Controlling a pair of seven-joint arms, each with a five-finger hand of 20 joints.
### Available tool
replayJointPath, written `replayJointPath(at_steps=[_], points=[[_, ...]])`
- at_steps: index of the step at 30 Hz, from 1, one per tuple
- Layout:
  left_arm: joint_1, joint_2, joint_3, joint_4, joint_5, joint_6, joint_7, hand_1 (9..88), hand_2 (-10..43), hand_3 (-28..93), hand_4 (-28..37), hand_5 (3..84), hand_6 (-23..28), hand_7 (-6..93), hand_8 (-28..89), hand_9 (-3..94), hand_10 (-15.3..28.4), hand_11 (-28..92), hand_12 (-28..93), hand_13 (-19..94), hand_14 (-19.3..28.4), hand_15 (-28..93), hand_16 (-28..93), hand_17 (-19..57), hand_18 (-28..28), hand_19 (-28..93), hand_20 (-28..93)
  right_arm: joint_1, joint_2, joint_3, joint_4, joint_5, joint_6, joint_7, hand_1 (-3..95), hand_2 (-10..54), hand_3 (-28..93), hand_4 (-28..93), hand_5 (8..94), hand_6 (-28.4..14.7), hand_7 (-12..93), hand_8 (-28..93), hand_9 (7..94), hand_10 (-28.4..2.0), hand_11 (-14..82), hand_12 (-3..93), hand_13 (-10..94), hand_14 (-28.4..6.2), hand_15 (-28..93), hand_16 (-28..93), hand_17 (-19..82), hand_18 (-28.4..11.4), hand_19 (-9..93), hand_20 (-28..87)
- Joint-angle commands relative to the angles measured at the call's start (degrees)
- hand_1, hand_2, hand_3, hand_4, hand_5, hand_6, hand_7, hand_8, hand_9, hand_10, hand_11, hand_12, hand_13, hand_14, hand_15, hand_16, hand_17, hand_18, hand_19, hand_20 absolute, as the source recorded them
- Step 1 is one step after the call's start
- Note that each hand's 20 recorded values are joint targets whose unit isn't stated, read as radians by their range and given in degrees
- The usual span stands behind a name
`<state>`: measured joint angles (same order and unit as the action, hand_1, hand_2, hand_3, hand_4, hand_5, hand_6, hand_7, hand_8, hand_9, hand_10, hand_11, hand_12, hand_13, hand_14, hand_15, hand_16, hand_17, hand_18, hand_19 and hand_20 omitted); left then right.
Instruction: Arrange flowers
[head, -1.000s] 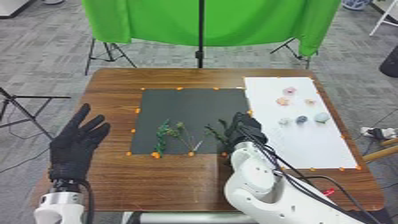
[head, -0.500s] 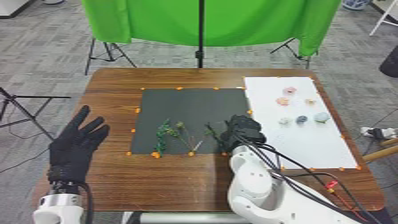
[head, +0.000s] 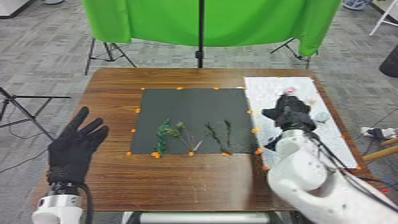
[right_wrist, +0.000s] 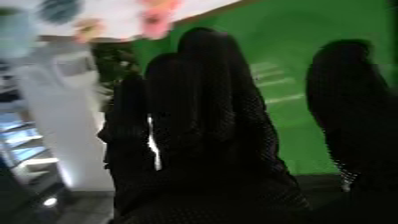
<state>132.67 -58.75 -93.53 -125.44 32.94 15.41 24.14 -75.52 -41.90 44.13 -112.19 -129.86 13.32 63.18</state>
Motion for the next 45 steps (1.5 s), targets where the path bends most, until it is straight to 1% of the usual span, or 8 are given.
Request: replayJointPath(at_steps=[1,9,13,21,25,29,36,45], points=[[0.22,0.05,0.79,-0.02,-0.09,0.64,-0.27,22.4,6.9,82,-27.3,34.5,6.8,7.9,-8,35.2,20.2,23,11,23,28.4,59,-10,-8.7,28.4,55,5,4.2,5.42,-2.46,6.1,1.42,-8.01,-2.57,34.5,-7.9,80,-25,60.7,-4.4,21,-13,63.8,-17.4,52.0,19.8,62,-11.9,78,16,26,-25.4,85,32],[0.45,-0.01,0.42,-0.13,-0.19,0.87,-0.54,22.4,6.8,82,-27.2,34.4,6.7,8.1,-8,35.3,20.2,23,11,23,28.4,59,-10,-8.7,28.4,55,5,0.82,6.08,-0.97,5.91,2.79,-9.3,-5.46,36.5,-9.5,82,-27,53.0,-2.5,20,-14,58.6,-17.3,54.0,18.6,59,-11.9,79,16,24,-25.5,83,35],[-0.24,-0.97,0.27,0.0,0.44,0.33,-1.95,22.4,6.8,82,-27.2,34.4,6.7,8.2,-8,35.3,20.1,23,11,23,28.4,59,-11,-8.8,28.4,55,5,0.09,5.67,-0.64,5.47,3.12,-10.64,-6.46,38.1,-9.5,83,-28,52.3,-1.7,19,-14,58.3,-16.9,54.1,18.5,59,-11.6,79,16,23,-25.8,83,36],[-0.8,-0.8,0.47,0.25,0.37,0.11,-1.78,22.5,6.7,82,-27.2,34.4,6.8,8.2,-8,35.3,20.1,23,11,23,28.4,59,-11,-8.8,28.4,55,5,10.08,6.37,-14.83,10.81,-1.61,-8.76,-6.79,40.2,-9.5,82,-28,53.9,0.3,20,-14,59.4,-16.0,53.1,18.2,59,-10.8,78,16,24,-25.7,81,37],[-1.35,-0.67,0.69,0.36,0.43,-0.06,-1.74,22.5,6.7,82,-27.2,34.4,6.8,8.1,-8,35.3,20.2,23,11,23,28.4,59,-11,-8.8,28.4,55,5,15.15,6.77,-22.76,14.11,-7.59,-1.56,-5.47,50.2,-9.5,71,-28,63.6,1.9,21,-11,70.7,-10.8,36.2,30.3,65,-8.7,74,18,28,-23.7,82,35],[-1.22,-0.46,0.87,0.38,0.17,0.07,-1.25,22.4,6.8,82,-27.2,34.5,6.8,8.1,-8,35.4,20.2,24,11,23,28.4,59,-11,-8.8,28.4,55,5,15.52,7.13,-23.8,14.55,-10.45,2.66,-4.67,57.8,-9.5,65,-28,82.5,2.9,21,0,86.5,-7.0,25.8,36.8,74,-5.8,69,20,34,-21.6,85,35],[-0.44,-0.07,0.27,-0.06,-0.2,0.58,-0.92,22.4,6.8,82,-27.2,34.4,6.8,8.2,-8,35.3,20.2,23,11,23,28.4,59,-11,-8.9,28.4,55,5,13.69,6.13,-19.86,11.34,-12.03,3.99,-5.24,57.9,-9.5,66,-28,85.7,3.0,19,1,89.5,-6.8,26.8,35.8,77,-4.9,69,21,35,-21.2,86,35],[0.62,1.74,-1.0,-0.9,-1.05,0.97,1.17,22.5,6.8,82,-27.3,34.4,6.8,8.2,-8,35.3,20.3,23,11,23,28.4,59,-11,-8.9,28.4,56,5,20.46,-5.3,-20.55,3.52,1.44,1.35,-19.21,56.0,-9.5,69,-28,86.0,2.4,18,2,88.7,-7.4,29.7,36.1,75,-5.8,70,23,33,-21.9,87,36]])
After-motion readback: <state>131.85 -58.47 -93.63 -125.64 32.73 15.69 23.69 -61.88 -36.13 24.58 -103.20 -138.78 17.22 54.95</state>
